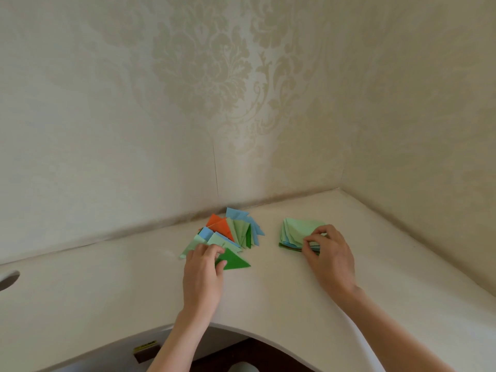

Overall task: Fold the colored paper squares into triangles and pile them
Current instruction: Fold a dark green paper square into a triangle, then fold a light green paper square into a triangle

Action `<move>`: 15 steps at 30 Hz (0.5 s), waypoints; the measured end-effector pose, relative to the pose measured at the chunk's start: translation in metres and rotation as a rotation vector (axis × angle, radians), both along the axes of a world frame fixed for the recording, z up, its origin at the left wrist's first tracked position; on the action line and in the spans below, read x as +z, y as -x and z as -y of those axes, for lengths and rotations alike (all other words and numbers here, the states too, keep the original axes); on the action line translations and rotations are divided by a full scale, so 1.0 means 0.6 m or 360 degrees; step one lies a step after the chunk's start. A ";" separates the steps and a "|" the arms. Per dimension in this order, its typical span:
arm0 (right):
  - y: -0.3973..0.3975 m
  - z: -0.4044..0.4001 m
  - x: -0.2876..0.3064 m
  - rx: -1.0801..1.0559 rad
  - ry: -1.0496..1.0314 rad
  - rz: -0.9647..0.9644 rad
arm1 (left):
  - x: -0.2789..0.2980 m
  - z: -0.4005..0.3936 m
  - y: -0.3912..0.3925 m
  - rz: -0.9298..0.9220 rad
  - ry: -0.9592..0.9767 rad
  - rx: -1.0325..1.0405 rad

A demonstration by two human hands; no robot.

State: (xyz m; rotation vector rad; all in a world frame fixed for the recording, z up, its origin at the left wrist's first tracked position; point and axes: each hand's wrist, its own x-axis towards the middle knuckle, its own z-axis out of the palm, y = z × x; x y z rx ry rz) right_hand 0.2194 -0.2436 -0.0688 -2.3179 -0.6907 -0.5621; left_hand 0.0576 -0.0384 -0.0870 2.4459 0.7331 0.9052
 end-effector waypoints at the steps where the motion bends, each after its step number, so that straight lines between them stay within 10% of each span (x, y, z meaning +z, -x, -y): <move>1: -0.002 0.003 -0.002 0.0013 0.0025 0.0012 | -0.003 0.002 0.000 0.0011 0.0002 -0.0004; 6: -0.008 0.003 -0.013 0.0079 0.0456 0.0053 | -0.009 0.011 0.002 0.0039 -0.0010 0.0012; 15: 0.009 -0.004 -0.012 -0.0020 0.0275 0.0142 | -0.010 0.008 0.000 0.0045 -0.0013 0.0002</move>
